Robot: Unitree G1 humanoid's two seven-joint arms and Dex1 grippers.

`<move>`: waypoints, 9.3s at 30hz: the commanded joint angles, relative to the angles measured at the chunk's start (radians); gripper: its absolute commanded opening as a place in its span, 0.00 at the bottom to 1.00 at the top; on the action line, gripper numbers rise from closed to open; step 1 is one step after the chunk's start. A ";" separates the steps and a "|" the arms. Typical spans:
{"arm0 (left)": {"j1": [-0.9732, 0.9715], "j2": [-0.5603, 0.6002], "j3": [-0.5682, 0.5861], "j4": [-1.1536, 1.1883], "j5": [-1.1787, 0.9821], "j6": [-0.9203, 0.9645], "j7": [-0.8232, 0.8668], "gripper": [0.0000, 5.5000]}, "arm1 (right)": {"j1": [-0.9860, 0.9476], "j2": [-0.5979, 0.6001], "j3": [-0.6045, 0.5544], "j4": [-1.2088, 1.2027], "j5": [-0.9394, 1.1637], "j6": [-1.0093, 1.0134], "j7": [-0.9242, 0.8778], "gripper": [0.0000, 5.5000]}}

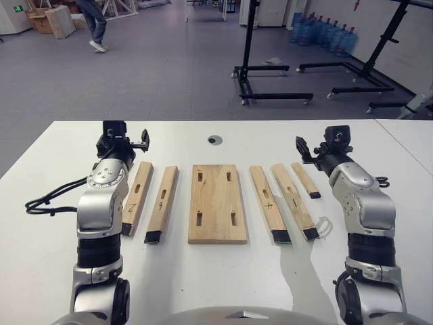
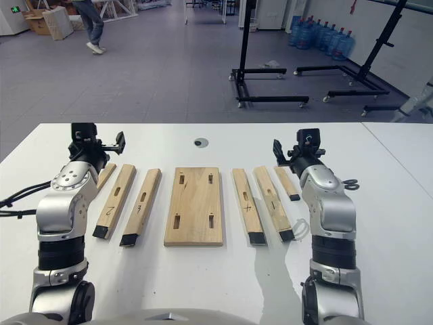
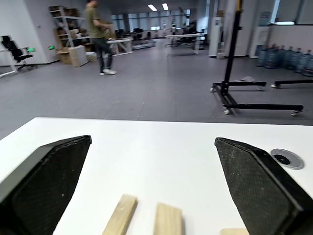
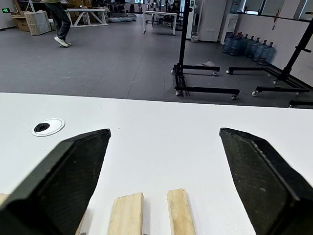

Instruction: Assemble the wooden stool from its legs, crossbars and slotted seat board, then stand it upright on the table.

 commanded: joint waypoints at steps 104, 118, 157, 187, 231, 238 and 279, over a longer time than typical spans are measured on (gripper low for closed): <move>-0.104 -0.142 0.204 -0.161 -0.864 0.311 -0.133 0.85 | -0.197 -0.055 0.139 -0.030 0.132 -0.098 0.325 0.23; -0.125 -0.222 0.134 -0.034 -1.301 0.248 0.142 0.85 | -0.117 0.089 0.419 -0.200 0.100 -0.148 0.370 0.23; -0.099 -0.082 -0.008 0.034 -1.448 0.053 0.242 0.07 | -0.086 0.120 0.459 -0.262 0.115 -0.113 0.371 0.23; 0.239 0.181 0.038 0.193 -0.578 -0.341 -0.135 0.07 | 0.005 0.012 0.163 -0.250 0.317 0.117 0.337 0.53; 0.214 0.067 0.038 0.427 -0.331 -0.502 -0.286 0.07 | 0.006 0.018 0.216 -0.245 0.316 0.106 0.326 0.53; 0.198 0.076 0.083 0.375 -0.377 -0.458 -0.279 0.07 | 0.008 0.025 0.221 -0.249 0.318 0.104 0.322 0.53; 0.203 0.047 0.093 0.340 -0.339 -0.442 -0.254 0.07 | 0.007 0.034 0.230 -0.253 0.317 0.103 0.321 0.53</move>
